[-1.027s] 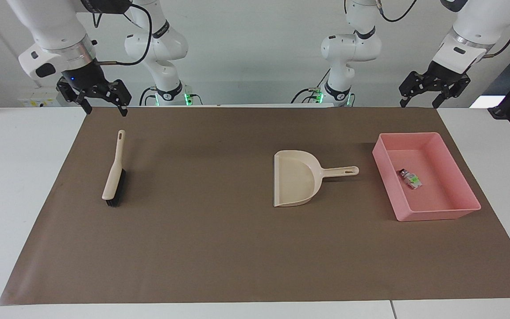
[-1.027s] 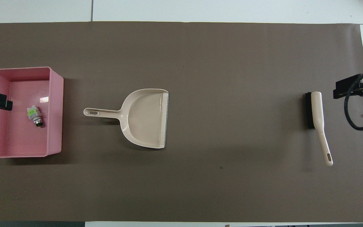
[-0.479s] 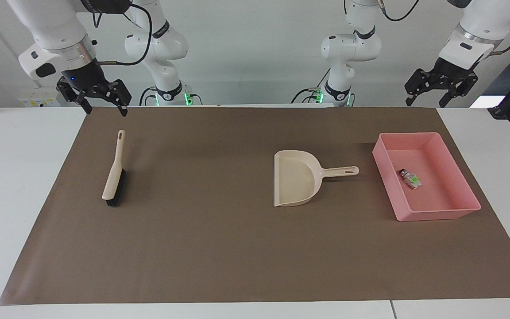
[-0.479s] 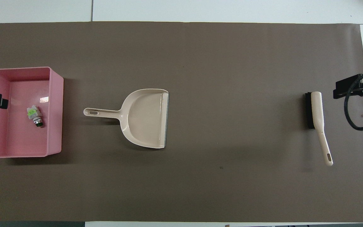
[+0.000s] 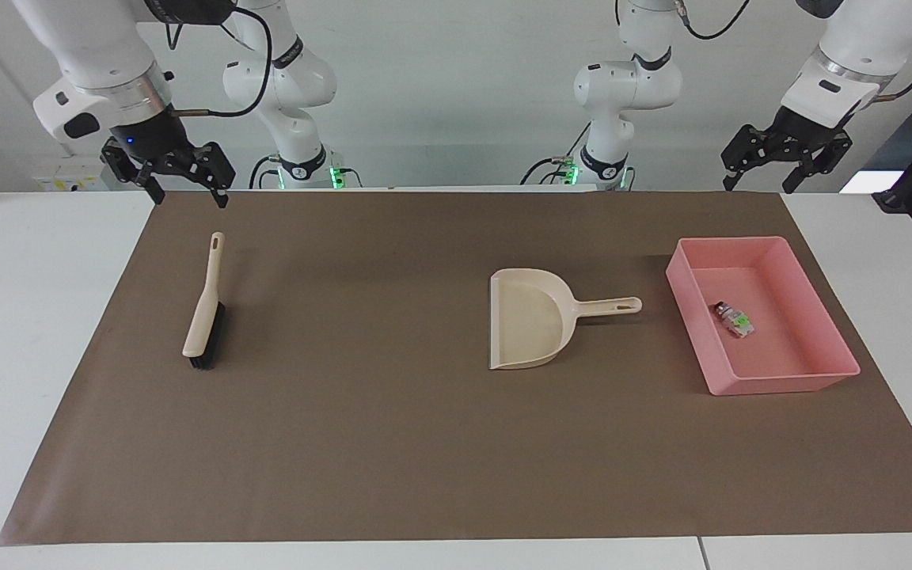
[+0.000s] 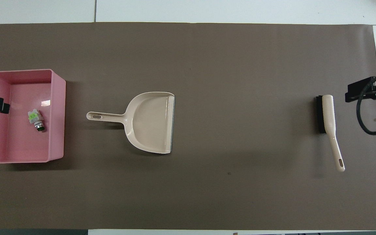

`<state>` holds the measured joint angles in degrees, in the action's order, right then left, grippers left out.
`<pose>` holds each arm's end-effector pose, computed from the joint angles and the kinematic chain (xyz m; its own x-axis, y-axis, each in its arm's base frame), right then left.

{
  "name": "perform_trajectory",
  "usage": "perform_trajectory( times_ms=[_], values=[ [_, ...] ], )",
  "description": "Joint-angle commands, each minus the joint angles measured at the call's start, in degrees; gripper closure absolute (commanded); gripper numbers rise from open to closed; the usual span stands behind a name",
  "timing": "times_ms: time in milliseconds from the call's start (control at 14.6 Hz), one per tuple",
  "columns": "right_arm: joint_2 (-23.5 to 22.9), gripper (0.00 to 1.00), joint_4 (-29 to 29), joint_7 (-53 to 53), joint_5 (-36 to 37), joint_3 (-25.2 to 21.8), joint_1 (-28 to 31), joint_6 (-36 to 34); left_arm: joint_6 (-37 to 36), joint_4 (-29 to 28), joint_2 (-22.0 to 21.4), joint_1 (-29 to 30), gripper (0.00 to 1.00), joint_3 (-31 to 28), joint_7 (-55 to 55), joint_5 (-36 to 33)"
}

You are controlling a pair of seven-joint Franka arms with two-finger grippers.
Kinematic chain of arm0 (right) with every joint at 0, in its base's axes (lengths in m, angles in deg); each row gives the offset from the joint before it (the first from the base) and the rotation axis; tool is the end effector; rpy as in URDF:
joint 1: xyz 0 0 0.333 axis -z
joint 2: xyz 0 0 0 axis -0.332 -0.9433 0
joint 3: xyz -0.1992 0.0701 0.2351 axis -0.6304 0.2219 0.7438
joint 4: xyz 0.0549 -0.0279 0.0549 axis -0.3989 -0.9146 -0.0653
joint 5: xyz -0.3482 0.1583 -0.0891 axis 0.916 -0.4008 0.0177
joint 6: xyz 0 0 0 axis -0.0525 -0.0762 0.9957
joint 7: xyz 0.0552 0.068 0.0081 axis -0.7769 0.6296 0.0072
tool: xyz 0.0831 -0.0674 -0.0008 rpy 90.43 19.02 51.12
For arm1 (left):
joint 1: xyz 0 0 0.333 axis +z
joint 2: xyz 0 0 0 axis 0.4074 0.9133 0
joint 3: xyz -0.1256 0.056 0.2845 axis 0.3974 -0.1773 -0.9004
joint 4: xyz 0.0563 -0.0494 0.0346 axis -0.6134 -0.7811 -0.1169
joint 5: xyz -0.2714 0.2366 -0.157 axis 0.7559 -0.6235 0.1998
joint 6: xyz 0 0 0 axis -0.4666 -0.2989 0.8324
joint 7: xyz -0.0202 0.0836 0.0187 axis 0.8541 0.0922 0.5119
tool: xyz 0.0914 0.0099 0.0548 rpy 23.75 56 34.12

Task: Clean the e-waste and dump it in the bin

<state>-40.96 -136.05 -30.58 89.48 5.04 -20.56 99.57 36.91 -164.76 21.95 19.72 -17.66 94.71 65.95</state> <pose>0.5388 0.0038 0.6508 0.9945 -0.1004 -0.0284 -0.0998 -0.9948 0.0196 0.5206 -0.0217 0.6656 0.9902 -0.1386 -0.0159 -0.1383 -0.9902 0.0204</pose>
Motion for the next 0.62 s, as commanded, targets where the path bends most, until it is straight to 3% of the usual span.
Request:
perform_trajectory(
  times_ms=[0, 548],
  values=[
    [0.0, 0.0, -0.1, -0.5, 0.2, 0.1, 0.3, 0.7, -1.2, -0.1, -0.1, -0.3, 0.01, -0.2, 0.6, -1.1],
    [0.0, 0.0, -0.1, -0.5, 0.2, 0.1, 0.3, 0.7, -1.3, -0.9, -0.4, -0.2, 0.01, -0.2, 1.3, -1.2]
  ],
)
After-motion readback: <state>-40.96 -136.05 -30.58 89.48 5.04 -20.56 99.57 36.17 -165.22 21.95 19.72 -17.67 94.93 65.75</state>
